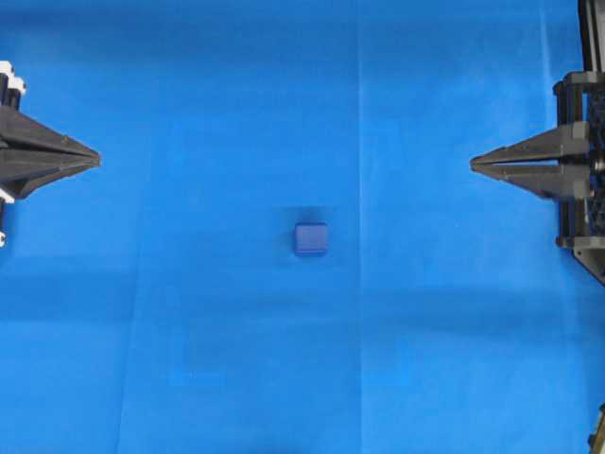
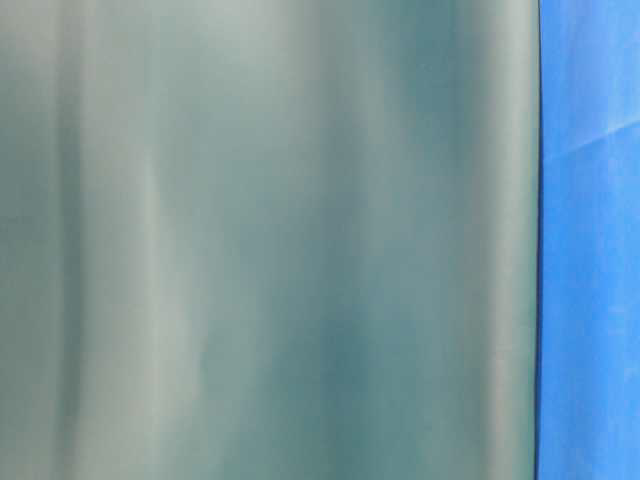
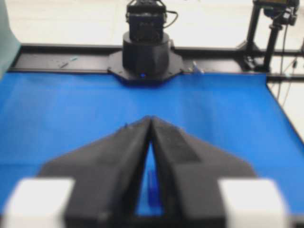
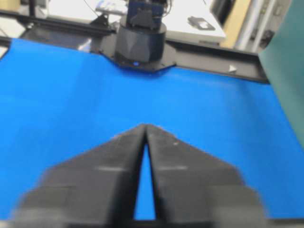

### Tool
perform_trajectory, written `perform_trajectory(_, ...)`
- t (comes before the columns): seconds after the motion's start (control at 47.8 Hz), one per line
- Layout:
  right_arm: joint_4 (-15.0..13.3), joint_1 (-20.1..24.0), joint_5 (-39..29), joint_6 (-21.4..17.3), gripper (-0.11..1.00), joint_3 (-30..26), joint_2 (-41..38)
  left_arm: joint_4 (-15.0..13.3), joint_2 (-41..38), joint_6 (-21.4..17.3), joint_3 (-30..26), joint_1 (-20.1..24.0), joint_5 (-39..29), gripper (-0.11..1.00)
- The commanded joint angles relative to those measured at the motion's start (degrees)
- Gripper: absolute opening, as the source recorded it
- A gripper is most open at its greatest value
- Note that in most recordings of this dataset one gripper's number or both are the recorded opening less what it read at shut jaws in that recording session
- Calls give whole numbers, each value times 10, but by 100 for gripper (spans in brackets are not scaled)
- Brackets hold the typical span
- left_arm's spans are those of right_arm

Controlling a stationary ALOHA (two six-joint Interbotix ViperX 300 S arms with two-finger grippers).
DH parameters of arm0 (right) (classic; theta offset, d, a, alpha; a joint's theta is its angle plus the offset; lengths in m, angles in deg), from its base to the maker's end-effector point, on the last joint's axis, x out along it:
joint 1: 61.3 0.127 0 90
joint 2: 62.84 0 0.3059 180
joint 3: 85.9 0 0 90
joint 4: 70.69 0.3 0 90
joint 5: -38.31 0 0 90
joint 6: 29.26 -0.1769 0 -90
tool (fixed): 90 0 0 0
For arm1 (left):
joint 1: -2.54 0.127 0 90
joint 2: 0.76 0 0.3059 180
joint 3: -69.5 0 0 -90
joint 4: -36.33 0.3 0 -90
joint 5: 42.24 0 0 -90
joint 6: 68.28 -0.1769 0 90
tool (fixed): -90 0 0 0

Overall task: Handover the blue block to the right arm after grasping it with the left arm, then place it in the designated position.
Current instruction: 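Open both grippers wide at their start positions, then move the open left gripper over the blue cube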

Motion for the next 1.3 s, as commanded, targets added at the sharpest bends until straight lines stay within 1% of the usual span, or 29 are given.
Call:
perform_trajectory(0.0, 3, -1, -1, -3, 22, -14, -4, 1, -6, 0, -7, -2, 6, 20)
perform_trajectory(0.188, 4, -7, -3, -3, 77, -15, -5, 2, -7, 2, -6, -2, 6, 76)
perform_trajectory(0.251, 4, -9, -3, -3, 92, -15, -4, 2, -6, 4, -5, -2, 4, 88)
perform_trajectory(0.272, 4, -10, -3, -3, 94, -15, -4, 2, -6, 4, -6, -2, 4, 90)
perform_trajectory(0.314, 4, -11, -3, -3, 95, -15, -4, 2, -7, 4, -5, -1, 4, 92)
perform_trajectory(0.732, 4, -18, 0, -3, 95, -15, -4, 1, -8, 4, -5, -2, 2, 92)
perform_trajectory(0.857, 4, -18, 0, -3, 95, -15, -6, 1, -21, 4, -12, -1, 21, 92)
perform_trajectory(0.962, 4, -22, 2, -3, 95, -15, -6, 2, -59, 4, -25, -1, 45, 92)
perform_trajectory(1.045, 4, -24, 2, -3, 95, -15, -7, 2, -105, 3, -43, -1, 64, 92)
perform_trajectory(1.275, 4, -25, 0, -3, 95, -18, -7, 1, -221, -4, -112, -1, 108, 92)
